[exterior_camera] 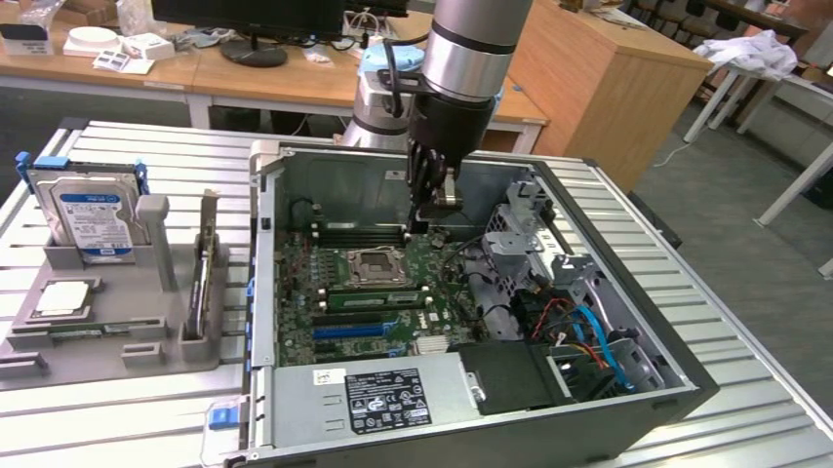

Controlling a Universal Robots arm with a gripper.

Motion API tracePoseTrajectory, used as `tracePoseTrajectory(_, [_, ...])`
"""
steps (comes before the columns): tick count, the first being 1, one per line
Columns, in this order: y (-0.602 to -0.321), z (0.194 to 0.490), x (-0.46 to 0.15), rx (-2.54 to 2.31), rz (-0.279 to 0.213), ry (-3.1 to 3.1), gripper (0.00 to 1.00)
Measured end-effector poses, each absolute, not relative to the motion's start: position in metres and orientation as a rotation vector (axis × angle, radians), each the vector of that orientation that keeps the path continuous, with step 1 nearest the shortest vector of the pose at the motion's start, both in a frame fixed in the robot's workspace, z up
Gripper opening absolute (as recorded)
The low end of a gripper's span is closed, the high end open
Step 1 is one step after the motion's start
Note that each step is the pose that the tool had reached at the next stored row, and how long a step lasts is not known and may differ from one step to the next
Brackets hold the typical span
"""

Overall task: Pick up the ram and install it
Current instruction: 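Press down the ram until it locks into place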

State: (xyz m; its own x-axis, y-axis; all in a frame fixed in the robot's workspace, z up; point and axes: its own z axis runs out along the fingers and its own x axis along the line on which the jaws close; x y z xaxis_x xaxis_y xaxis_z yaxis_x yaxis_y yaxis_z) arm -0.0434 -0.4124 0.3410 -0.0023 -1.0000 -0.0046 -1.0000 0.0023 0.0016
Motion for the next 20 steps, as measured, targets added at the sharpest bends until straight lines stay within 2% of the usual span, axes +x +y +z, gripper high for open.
tracePoseTrajectory(20, [-0.412,0.341,-0.026,-2.217,0.007,2.222,0.11])
